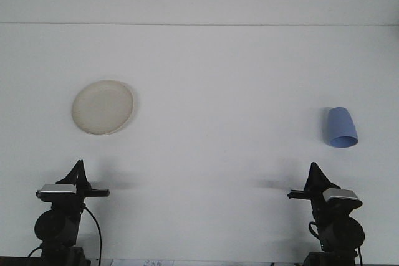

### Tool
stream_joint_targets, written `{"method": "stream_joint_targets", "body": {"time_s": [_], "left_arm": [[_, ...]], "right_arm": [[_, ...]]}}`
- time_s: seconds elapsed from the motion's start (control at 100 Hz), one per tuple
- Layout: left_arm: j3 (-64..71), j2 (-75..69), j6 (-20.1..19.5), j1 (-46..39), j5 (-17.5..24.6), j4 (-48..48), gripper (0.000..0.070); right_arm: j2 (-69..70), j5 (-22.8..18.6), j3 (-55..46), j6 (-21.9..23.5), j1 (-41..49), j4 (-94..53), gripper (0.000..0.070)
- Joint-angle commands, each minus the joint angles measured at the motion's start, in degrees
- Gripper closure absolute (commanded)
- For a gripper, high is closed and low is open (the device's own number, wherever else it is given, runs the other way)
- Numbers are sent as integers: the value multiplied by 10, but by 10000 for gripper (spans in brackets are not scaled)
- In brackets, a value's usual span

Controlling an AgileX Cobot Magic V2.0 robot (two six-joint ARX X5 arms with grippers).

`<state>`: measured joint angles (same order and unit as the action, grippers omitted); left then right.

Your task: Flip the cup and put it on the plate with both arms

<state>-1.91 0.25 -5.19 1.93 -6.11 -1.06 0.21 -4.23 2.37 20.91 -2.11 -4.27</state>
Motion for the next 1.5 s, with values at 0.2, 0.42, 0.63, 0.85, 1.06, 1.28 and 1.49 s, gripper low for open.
{"method": "stream_joint_targets", "body": {"time_s": [0.2, 0.42, 0.63, 0.85, 1.06, 1.28, 1.49], "left_arm": [[11, -1, 3, -1, -1, -7, 685], [11, -1, 3, -1, -1, -7, 685], [11, -1, 3, -1, -1, -7, 685], [11, -1, 3, -1, -1, -7, 685], [11, -1, 3, -1, -1, -7, 685], [11, -1, 3, -1, -1, -7, 685], [11, -1, 3, -1, -1, -7, 685]], "right_arm": [[97, 76, 198, -36, -1, -68, 416], [234, 155, 329, -150, -1, -148, 220], [359, 227, 367, -215, -29, -163, 220], [506, 186, 367, -216, -119, -170, 221], [622, 142, 367, -257, -185, -136, 224], [705, 106, 367, -288, -215, -58, 224], [771, 75, 367, -318, -224, 52, 302]]}}
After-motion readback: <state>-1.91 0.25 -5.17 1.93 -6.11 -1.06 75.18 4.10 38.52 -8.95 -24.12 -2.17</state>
